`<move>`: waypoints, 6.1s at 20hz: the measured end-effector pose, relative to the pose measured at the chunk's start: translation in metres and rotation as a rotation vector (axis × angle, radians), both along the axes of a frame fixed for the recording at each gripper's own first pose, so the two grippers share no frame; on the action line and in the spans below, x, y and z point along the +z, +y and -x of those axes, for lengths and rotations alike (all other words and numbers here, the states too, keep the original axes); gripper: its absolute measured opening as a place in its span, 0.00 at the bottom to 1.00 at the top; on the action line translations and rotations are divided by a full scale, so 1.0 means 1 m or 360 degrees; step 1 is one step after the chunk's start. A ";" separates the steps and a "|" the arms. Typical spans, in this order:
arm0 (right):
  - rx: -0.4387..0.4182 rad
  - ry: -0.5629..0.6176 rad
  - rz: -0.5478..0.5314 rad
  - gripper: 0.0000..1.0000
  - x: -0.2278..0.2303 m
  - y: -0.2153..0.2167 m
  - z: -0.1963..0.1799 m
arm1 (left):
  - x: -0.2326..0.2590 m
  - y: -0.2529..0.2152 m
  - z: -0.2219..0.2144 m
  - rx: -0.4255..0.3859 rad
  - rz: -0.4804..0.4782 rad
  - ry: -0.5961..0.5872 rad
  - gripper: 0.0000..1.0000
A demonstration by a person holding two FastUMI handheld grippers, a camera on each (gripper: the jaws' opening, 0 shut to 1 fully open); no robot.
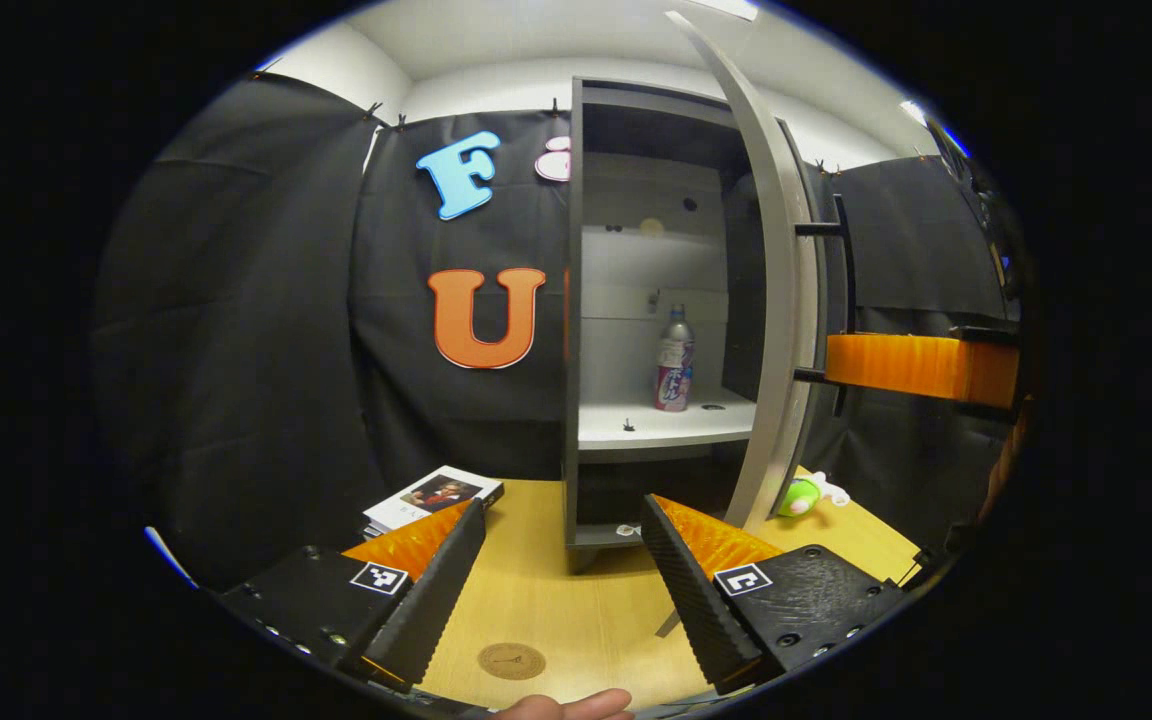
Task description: Open the cabinet door with the right hand, grasp the bottle in the cabinet with the left hand and place it on the coaster, then close the cabinet door with the right hand.
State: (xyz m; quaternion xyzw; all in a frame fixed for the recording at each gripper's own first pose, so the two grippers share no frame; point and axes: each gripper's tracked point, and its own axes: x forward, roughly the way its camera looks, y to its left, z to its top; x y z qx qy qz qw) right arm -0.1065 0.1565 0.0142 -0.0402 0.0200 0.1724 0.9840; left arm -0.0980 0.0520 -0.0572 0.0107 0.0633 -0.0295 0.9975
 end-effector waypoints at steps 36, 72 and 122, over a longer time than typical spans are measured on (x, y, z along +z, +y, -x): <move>-0.0616 0.0006 -0.0023 0.06 -0.010 -0.199 0.090 | 0.060 -0.159 -0.327 -0.0089 0.0006 -0.0169 0.95; -0.0818 0.0058 0.0028 0.46 -0.035 -0.270 0.093 | 0.092 -0.170 -0.315 -0.0026 -0.0051 -0.0219 0.75; -0.0963 0.0509 0.0827 0.72 -0.155 -0.224 0.186 | -0.244 0.093 -0.036 0.0412 -0.0038 -0.0078 0.75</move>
